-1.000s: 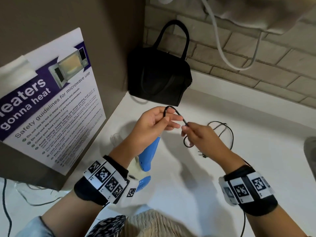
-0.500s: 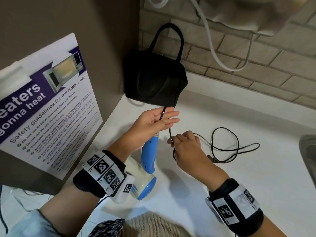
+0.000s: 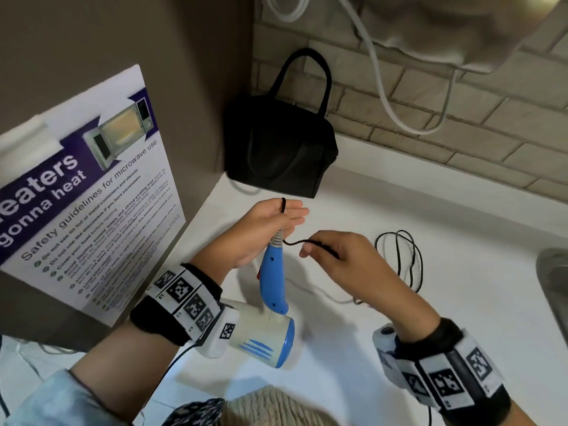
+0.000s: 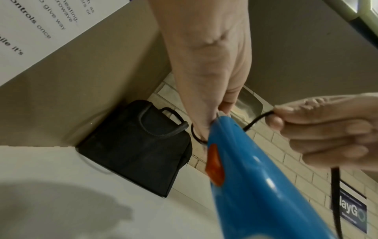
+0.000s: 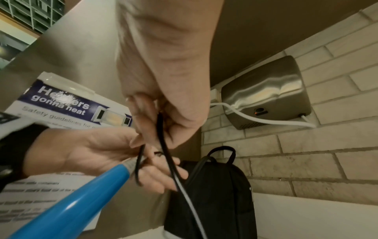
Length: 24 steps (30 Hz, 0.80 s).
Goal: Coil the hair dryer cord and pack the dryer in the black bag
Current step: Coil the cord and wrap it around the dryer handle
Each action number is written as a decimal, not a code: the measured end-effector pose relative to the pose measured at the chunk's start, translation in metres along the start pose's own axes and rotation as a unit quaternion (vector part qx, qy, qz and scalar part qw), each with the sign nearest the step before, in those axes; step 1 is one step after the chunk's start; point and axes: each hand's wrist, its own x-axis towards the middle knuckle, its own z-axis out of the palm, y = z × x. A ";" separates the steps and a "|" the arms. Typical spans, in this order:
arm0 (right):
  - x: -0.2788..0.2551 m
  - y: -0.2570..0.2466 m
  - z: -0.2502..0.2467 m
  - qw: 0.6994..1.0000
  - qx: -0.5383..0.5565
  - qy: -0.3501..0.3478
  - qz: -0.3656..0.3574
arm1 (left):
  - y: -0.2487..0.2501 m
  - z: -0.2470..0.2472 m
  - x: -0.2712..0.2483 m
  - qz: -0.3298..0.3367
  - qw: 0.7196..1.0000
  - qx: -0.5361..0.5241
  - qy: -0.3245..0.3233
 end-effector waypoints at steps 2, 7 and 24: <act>0.006 -0.005 -0.010 0.999 0.015 0.022 -0.029 | 0.001 -0.001 0.000 -0.017 1.000 0.004 -0.008; 0.031 -0.014 -0.024 0.995 0.045 0.047 -0.070 | 0.009 0.004 -0.006 -0.015 0.995 0.073 -0.059; 0.056 -0.002 -0.024 0.990 0.091 0.079 -0.068 | 0.002 -0.008 -0.006 -0.024 0.989 -0.092 -0.111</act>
